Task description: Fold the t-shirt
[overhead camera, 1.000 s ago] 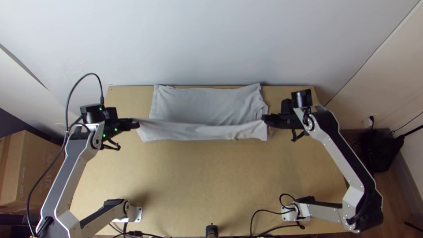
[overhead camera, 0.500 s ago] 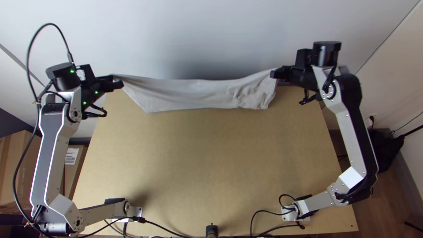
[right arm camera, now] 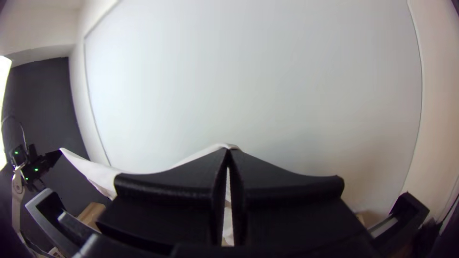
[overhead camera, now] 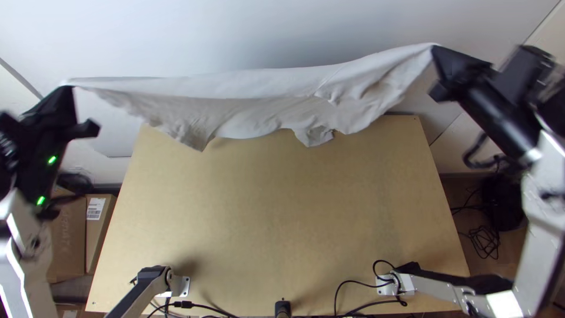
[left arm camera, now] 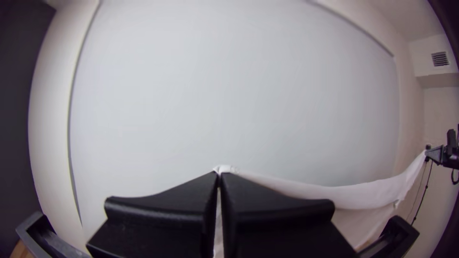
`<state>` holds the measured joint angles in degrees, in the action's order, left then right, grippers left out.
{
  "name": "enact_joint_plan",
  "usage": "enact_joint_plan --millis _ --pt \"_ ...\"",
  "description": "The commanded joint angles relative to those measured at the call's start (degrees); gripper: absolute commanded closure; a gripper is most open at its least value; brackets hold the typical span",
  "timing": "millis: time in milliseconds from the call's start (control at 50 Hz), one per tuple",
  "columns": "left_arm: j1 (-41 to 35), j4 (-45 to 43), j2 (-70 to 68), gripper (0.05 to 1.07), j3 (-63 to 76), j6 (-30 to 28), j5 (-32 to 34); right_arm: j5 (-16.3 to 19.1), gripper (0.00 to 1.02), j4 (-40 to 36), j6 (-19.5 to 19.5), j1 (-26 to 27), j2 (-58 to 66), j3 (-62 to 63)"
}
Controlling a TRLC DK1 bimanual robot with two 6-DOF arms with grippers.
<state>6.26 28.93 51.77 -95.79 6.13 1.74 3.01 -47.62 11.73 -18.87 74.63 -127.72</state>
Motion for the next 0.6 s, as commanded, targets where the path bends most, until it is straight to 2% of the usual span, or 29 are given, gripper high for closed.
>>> enact_joint_plan --millis 0,200,420,500,580 --pt "0.6 -1.2 -7.8 1.05 -0.6 -0.8 -0.8 -0.7 1.00 0.4 0.7 -0.6 -8.9 0.5" --pt "0.4 0.0 -17.2 1.05 -0.5 0.5 -0.8 -0.4 1.00 -1.8 1.9 -0.2 -16.1 0.6" --pt "-0.6 3.0 -17.8 1.05 -0.4 1.2 -0.7 1.3 1.00 -1.6 1.8 -0.3 -16.9 1.6" --pt "-0.6 2.9 -17.8 1.05 3.8 2.8 -0.7 1.3 1.00 -1.5 1.9 -0.4 -17.1 7.1" --pt "-0.8 1.7 -18.5 1.05 12.4 5.4 -0.6 1.3 1.00 -0.7 4.0 -2.8 -18.9 19.4"
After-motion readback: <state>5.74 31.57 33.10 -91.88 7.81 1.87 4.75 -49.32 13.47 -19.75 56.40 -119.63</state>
